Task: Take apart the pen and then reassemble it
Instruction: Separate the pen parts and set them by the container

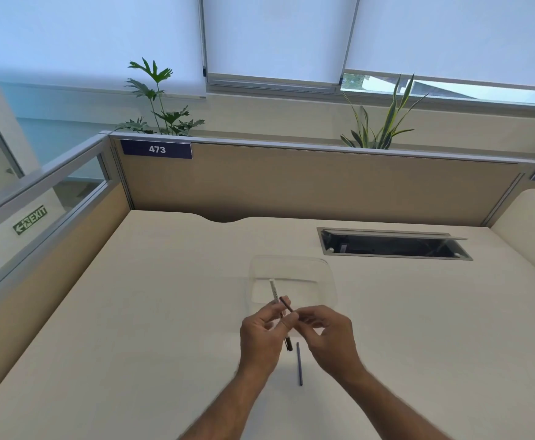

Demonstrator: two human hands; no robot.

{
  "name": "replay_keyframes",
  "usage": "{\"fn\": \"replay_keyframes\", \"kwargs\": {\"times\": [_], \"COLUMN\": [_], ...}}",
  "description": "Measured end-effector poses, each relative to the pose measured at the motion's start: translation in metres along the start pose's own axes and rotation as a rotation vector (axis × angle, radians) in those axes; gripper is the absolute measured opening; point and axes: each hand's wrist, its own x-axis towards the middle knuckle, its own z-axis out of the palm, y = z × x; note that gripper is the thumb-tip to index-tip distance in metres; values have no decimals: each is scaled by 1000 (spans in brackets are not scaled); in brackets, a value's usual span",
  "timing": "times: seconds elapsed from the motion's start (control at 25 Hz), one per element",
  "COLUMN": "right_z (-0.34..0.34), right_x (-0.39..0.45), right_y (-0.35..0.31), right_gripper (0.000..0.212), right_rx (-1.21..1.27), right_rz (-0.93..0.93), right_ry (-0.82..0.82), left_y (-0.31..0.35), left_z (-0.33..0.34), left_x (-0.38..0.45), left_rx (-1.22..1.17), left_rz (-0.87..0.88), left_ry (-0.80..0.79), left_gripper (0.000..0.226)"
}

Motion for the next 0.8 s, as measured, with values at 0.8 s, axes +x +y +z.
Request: {"fn": "replay_keyframes", "kwargs": {"times": [0.8], "right_z": [-18], "right_x": [65], "right_y": [41], "right_gripper": [27], "right_rx": [-354], "right_rz": [396], "right_ry": [104], "left_y": [-11], "left_z": [-16], "left_x": [4], "left_rx": [71], "left_rz": [-30], "left_ry": [156], "left_gripper": [25]}}
